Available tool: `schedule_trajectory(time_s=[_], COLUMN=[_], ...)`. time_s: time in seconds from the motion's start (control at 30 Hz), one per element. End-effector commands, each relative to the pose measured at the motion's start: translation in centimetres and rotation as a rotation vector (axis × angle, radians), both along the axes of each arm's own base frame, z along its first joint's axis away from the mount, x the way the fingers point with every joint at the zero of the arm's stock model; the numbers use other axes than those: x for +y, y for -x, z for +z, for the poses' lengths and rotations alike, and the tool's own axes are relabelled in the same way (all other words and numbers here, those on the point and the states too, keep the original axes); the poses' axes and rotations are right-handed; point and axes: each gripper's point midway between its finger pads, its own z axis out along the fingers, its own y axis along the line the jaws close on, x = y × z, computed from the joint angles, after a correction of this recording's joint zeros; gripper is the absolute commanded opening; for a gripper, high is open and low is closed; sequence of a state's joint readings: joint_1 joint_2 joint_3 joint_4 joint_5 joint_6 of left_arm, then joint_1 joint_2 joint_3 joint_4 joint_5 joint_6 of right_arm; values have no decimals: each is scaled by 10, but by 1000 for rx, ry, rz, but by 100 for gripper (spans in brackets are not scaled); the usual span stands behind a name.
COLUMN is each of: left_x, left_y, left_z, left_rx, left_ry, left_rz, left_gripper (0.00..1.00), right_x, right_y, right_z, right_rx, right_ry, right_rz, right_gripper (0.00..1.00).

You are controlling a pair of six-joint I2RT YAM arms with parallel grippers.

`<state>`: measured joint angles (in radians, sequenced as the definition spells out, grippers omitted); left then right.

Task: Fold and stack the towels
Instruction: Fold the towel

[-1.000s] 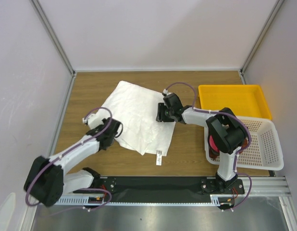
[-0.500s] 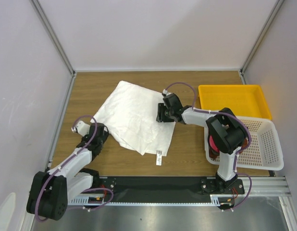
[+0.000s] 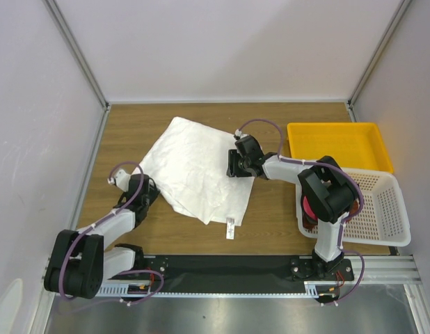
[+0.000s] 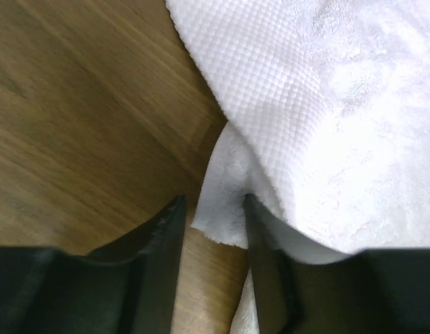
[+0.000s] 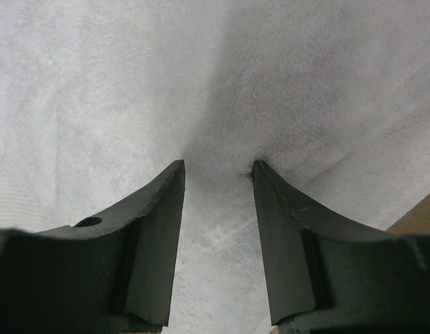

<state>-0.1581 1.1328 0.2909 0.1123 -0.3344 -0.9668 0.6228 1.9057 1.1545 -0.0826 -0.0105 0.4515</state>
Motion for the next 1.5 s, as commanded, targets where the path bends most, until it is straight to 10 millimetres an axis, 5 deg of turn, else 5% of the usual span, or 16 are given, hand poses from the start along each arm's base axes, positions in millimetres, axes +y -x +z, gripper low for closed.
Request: schedule_trajectory(time_s=[0.0, 0.13, 0.47, 0.57, 0.67, 0.7, 0.8, 0.83, 0.87, 0.93, 1.23, 1.47], left_x=[-4, -3, 27, 30, 40, 43, 45, 44, 44, 45, 37, 29], left_y=[-20, -21, 11, 27, 56, 68, 76, 75, 73, 70, 36, -9], left_z=[17, 23, 98, 92, 61, 50, 37, 38, 40, 47, 67, 68], left_rx=[-53, -30, 21, 105, 259, 311, 325, 314, 297, 272, 110, 103], left_ry=[-12, -27, -174, -184, -190, -196, -180, -177, -172, -184, -187, -179], left_rz=[-41, -45, 30, 50, 139, 153, 192, 189, 185, 178, 126, 122], left_gripper=[39, 0, 0, 0, 2, 3, 28, 50, 62, 73, 77, 78], right_x=[-22, -24, -30, -29, -26, -23, -23, -25, -24, -28, -33, -68], right_y=[17, 15, 8, 8, 7, 10, 12, 16, 16, 22, 56, 66], right_z=[-20, -22, -22, -24, -23, -22, -18, -18, -12, -9, 35, 17], right_rx=[78, 81, 82, 88, 85, 97, 90, 95, 86, 91, 83, 128], right_ry=[112, 118, 112, 101, 89, 74, 69, 73, 68, 76, 6, 41], right_rz=[-10, -17, -30, -29, -30, -15, -5, 2, 5, 8, -2, -146], right_gripper=[49, 48, 46, 45, 45, 45, 45, 46, 46, 47, 49, 52])
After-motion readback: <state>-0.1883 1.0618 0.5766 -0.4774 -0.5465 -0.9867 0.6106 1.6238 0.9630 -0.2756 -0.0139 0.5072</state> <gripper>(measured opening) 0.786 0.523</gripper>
